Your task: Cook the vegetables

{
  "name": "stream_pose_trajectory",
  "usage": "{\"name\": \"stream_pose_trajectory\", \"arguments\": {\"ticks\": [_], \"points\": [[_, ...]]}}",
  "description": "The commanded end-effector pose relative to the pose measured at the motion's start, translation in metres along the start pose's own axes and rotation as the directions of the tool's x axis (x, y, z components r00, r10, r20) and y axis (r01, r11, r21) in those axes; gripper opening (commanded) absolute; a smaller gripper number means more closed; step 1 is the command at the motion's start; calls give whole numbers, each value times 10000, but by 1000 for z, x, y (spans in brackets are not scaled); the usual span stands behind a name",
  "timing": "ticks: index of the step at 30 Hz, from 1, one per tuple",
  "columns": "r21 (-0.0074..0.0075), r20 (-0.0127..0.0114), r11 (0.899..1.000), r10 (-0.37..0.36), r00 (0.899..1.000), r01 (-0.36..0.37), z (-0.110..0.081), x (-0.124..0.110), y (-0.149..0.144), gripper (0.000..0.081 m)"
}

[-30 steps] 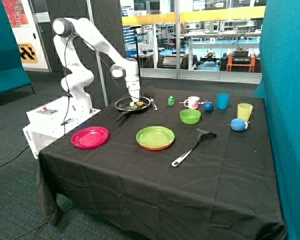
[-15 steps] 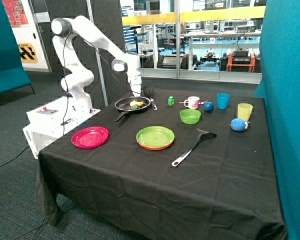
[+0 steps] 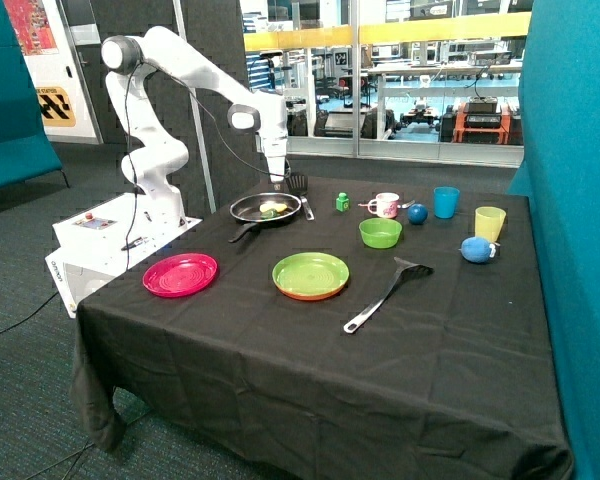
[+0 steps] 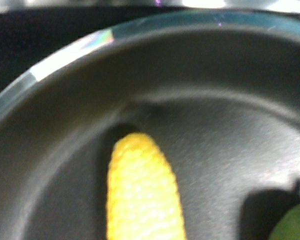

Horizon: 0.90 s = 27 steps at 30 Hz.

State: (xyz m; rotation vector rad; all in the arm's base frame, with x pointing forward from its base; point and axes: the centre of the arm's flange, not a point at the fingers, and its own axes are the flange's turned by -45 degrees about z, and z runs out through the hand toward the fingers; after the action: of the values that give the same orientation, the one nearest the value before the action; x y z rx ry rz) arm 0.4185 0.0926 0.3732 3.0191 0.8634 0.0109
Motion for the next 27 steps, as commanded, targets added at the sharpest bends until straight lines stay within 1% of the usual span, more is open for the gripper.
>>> {"name": "stream_pose_trajectory", "arguments": {"ticks": [1,4,5,8,9,16,27], "points": [[24,67,9913,1316,9913,-1316,-15,20,22,291],[24,67,9910,1340,9910,-1341,-17,21,26,288],[23,67,9901,1400,9901,-1400,-17,22,27,276],[22,68,9869,1613,9869,-1613,-18,22,31,291],[21,68,9842,1773,9841,-1773,-18,22,34,290],[17,69,9740,2266,9740,-2266,-15,22,49,297],[15,69,9659,2590,9658,-2590,-11,30,75,299]]}}
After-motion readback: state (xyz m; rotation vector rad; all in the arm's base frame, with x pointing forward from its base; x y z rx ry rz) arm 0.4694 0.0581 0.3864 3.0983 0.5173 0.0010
